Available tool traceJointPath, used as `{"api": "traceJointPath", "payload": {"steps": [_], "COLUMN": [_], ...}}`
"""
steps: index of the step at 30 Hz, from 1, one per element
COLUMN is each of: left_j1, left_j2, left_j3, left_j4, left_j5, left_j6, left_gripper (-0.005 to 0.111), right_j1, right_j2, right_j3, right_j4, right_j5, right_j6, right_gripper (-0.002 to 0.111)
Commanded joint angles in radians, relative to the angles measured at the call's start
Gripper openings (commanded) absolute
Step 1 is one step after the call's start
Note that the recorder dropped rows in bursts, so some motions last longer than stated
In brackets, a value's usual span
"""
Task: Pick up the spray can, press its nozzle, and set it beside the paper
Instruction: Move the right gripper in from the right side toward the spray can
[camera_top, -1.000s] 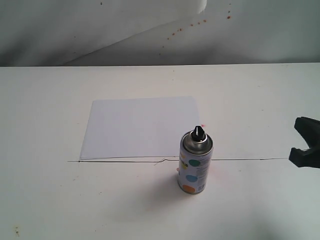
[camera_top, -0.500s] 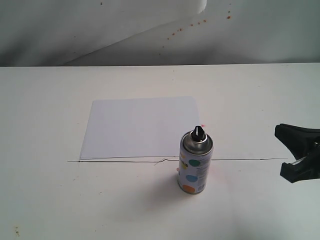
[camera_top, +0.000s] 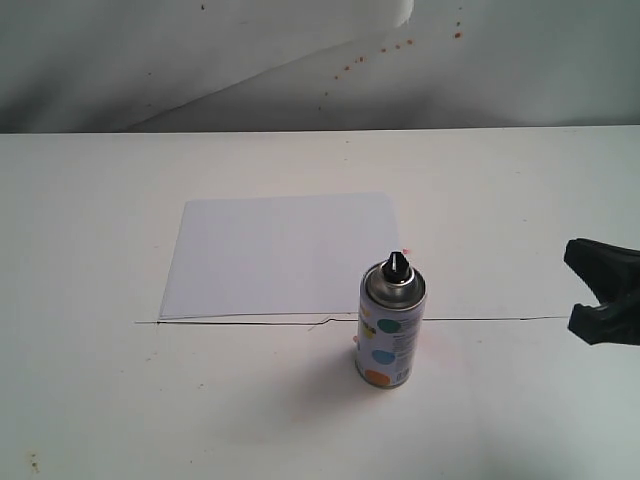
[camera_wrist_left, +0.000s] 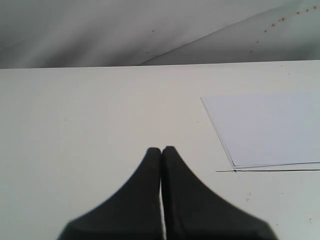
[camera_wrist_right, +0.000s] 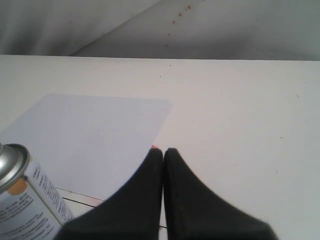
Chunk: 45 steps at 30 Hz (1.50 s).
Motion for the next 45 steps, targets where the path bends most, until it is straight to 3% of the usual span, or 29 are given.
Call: {"api": "traceJointPath", "payload": {"steps": [1,15,18,25,36,41,45], "left_j1": [-0.005,-0.005,-0.005,-0.005,-0.005,-0.005,-0.005], "left_j2": [-0.005,-0.005,-0.005,-0.005,-0.005,-0.005,-0.005], "left_j3": [0.005,0.005,0.005,0.005,0.005,0.005,0.005], "left_j4": [-0.001,-0.001,-0.001,-0.001,-0.001,-0.001,-0.001], "left_j5": [-0.015,-0.015,-0.015,-0.015,-0.015,-0.015,-0.015], "left_j6": [-0.001,-0.001,-0.001,-0.001,-0.001,-0.001,-0.001], "left_gripper": [0.000,0.000,0.000,0.000,0.000,0.000,0.000], "right_j1": [-0.007,-0.007,-0.007,-0.007,-0.007,-0.007,-0.007], "right_j2": [0.000,0.000,0.000,0.000,0.000,0.000,0.000], "right_j3": [0.007,0.007,0.007,0.007,0.007,0.007,0.007], "right_j4": [-0.005,0.111,0.193,0.587,0.564,0.798,0.802], "right_j5": [-0.006,-0.002,0.008,0.120,0.162,0.310,0.305], "right_j6": [0.004,-0.007,-0.077,-0.288,-0.374,-0.454,-0.530], "right_gripper": [0.000,0.000,0.000,0.000,0.000,0.000,0.000]}}
